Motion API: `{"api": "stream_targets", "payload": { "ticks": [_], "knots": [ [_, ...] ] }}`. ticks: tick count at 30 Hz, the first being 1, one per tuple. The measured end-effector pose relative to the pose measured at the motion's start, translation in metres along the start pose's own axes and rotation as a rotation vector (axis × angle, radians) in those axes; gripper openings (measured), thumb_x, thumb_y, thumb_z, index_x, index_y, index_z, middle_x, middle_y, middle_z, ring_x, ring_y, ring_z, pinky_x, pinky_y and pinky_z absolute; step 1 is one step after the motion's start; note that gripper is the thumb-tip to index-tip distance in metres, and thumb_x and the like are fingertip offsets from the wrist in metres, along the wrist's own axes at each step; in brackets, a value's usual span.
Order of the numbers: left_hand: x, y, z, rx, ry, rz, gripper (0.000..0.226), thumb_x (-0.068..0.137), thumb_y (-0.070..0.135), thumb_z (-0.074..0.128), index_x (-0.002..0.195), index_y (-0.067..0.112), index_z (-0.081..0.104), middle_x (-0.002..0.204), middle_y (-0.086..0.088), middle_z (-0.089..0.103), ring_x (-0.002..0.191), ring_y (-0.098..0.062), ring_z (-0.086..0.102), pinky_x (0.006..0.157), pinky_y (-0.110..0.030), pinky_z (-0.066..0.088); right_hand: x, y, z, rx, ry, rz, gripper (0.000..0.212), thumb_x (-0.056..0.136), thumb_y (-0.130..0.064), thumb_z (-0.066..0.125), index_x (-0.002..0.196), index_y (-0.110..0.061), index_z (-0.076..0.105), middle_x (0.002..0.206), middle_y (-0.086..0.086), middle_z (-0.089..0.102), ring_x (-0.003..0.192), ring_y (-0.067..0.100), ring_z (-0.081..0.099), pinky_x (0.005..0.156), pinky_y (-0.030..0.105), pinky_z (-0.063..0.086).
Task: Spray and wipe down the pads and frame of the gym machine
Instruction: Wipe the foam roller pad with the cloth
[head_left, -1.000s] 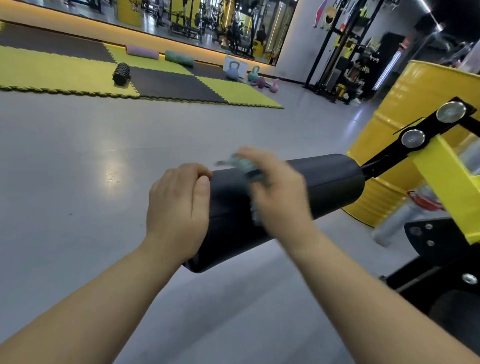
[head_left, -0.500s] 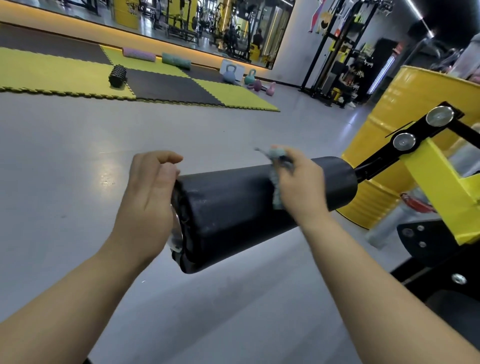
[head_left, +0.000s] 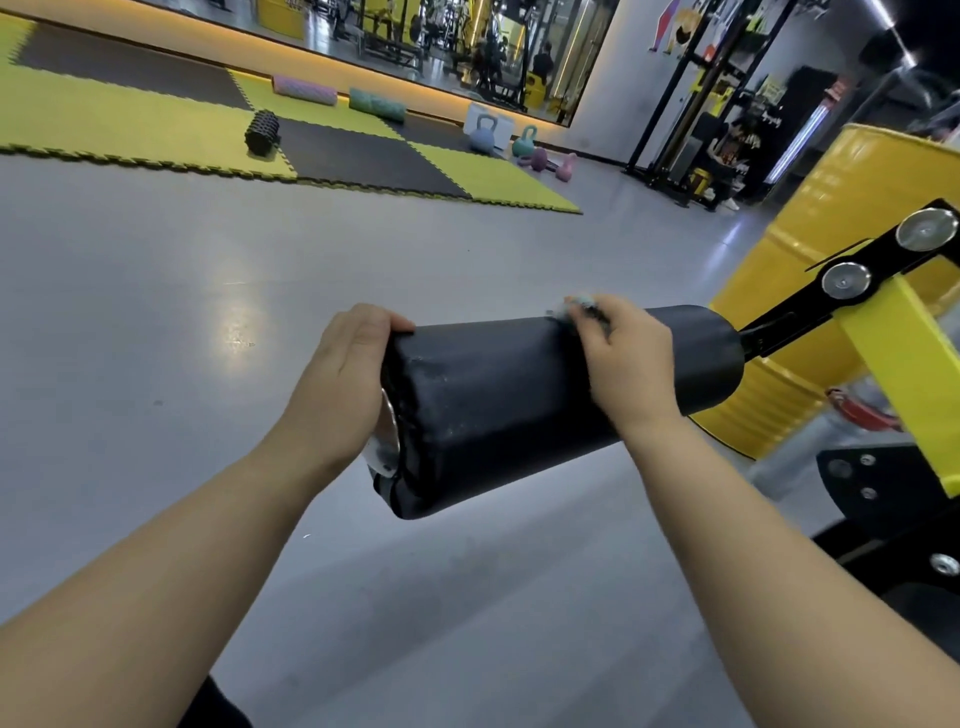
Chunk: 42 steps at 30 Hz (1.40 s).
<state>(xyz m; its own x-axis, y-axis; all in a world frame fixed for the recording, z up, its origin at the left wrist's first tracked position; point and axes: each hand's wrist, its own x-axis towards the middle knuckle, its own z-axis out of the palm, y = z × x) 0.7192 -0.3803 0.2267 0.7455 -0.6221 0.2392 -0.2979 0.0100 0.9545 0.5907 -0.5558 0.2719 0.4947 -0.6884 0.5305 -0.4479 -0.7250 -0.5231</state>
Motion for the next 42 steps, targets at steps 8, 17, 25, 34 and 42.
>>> {"api": "stream_targets", "payload": {
  "ticks": [8,17,25,34,42],
  "knots": [
    [0.001,-0.003,-0.005,-0.149,0.050,-0.035,0.041,0.104,0.034,0.018,0.101,0.018,0.056,0.105,0.006,0.061,0.091,0.007,0.055,0.075,-0.007,0.038,-0.047,-0.062,0.040,-0.033,-0.138,-0.570,0.030,0.089,-0.035,0.049,0.108,-0.024,0.070,0.116,-0.008,0.066,0.111,0.015,0.060,0.109,0.054,0.015],
    [0.005,0.022,0.009,0.203,0.051,0.036,0.035,0.100,0.028,0.024,0.104,0.015,0.056,0.099,0.005,0.049,0.111,-0.020,0.043,0.095,-0.028,0.032,-0.013,-0.013,0.009,0.035,-0.030,-0.091,0.018,0.091,-0.021,0.056,0.103,-0.023,0.069,0.112,-0.007,0.066,0.108,0.014,0.058,0.095,0.033,0.045],
    [0.014,0.063,0.028,0.381,-0.128,0.223,0.047,0.096,0.040,0.020,0.103,0.014,0.058,0.106,0.000,0.056,0.104,-0.020,0.048,0.091,-0.035,0.037,-0.031,0.069,0.010,-0.080,0.036,-0.682,0.029,0.089,0.005,0.048,0.111,-0.003,0.067,0.124,0.014,0.060,0.121,0.029,0.053,0.106,0.047,0.038],
    [0.043,0.083,0.071,1.015,-0.505,0.230,0.046,0.099,0.043,0.018,0.134,0.024,0.040,0.137,-0.005,0.040,0.126,-0.027,0.036,0.102,-0.042,0.033,-0.015,0.037,0.011,0.086,0.134,-0.237,0.027,0.093,-0.016,0.047,0.110,-0.009,0.068,0.120,0.002,0.064,0.116,0.010,0.053,0.106,0.029,0.036],
    [0.053,0.080,0.065,1.294,-0.791,0.088,0.078,0.084,0.074,0.023,0.148,0.036,0.001,0.147,-0.005,0.028,0.124,-0.028,0.045,0.100,-0.037,0.037,0.031,0.135,-0.021,-0.067,0.141,-0.104,0.026,0.095,-0.021,0.050,0.110,-0.011,0.068,0.122,0.004,0.064,0.117,0.019,0.056,0.103,0.024,0.037]
  ]
}}
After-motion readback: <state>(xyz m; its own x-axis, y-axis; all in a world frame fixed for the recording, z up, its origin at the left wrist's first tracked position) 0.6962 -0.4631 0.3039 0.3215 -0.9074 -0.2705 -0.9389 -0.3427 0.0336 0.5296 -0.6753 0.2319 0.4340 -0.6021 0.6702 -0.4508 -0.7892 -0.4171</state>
